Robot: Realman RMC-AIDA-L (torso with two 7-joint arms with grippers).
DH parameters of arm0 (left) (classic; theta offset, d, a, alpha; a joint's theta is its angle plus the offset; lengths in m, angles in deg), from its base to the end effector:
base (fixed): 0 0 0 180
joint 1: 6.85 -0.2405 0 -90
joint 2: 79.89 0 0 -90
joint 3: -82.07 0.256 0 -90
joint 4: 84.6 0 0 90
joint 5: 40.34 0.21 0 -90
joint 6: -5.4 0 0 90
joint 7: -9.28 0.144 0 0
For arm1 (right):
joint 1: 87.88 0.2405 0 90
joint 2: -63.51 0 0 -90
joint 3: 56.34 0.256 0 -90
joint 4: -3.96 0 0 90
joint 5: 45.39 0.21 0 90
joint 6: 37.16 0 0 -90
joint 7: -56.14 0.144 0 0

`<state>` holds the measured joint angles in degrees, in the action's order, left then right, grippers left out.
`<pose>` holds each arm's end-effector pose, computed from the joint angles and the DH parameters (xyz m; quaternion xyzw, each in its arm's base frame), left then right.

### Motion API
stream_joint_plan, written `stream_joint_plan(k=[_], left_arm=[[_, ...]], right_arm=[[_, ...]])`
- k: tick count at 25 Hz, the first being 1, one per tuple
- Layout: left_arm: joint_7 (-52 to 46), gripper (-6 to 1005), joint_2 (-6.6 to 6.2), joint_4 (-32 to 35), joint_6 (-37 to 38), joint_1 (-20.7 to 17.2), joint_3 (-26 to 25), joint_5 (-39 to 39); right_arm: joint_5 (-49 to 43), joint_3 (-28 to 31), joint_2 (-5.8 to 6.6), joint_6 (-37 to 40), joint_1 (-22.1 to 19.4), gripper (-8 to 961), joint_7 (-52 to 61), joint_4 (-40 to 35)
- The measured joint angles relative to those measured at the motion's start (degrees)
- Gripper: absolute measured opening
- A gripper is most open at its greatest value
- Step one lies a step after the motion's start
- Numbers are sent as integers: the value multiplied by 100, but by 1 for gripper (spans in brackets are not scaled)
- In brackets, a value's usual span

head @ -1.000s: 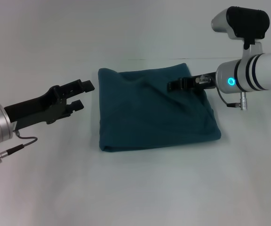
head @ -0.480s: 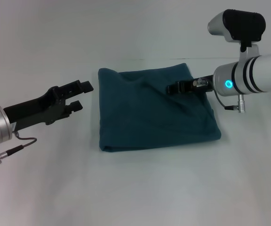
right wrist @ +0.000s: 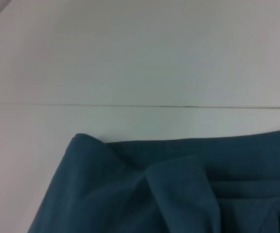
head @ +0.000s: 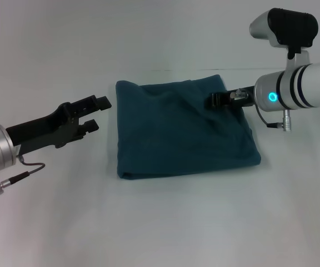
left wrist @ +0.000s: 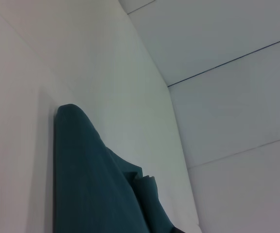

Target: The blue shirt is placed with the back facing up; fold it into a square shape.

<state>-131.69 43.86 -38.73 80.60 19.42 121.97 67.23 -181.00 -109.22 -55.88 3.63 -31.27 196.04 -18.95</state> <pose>-0.2685 0.3519 0.0096 -0.6489 -0.6623 -0.3583 0.1090 0.1976 0.4621 -0.0552 -0.8098 0.5043 0.0806 0.2889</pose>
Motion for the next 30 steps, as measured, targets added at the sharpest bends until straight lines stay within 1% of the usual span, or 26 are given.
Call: stream_joint_plan(k=[7, 10, 12, 14, 16, 22, 30], left_arm=[[0, 829, 0, 0, -14, 1, 1, 0], [0, 829, 0, 0, -16, 1, 1, 0], [0, 828, 0, 0, -17, 1, 1, 0], [0, 828, 0, -3, -24, 1, 0, 0], [0, 827, 0, -6, -41, 1, 1, 0], [0, 828, 0, -9, -62, 1, 0, 0], [0, 828, 0, -9, -68, 7, 0, 0]], right_arm=[[-1, 8, 16, 4, -39, 114, 61, -52], [-1, 6, 13, 82, -176, 102, 120, -299], [-2, -4, 2, 254, -345, 100, 223, -598], [-2, 2, 6, 322, -387, 97, 253, -665], [-2, 16, 24, 441, -480, 15, 336, -799], [-25, -15, 21, 596, -739, 15, 582, -1103], [-28, 6, 38, 381, -817, 14, 585, -1045]])
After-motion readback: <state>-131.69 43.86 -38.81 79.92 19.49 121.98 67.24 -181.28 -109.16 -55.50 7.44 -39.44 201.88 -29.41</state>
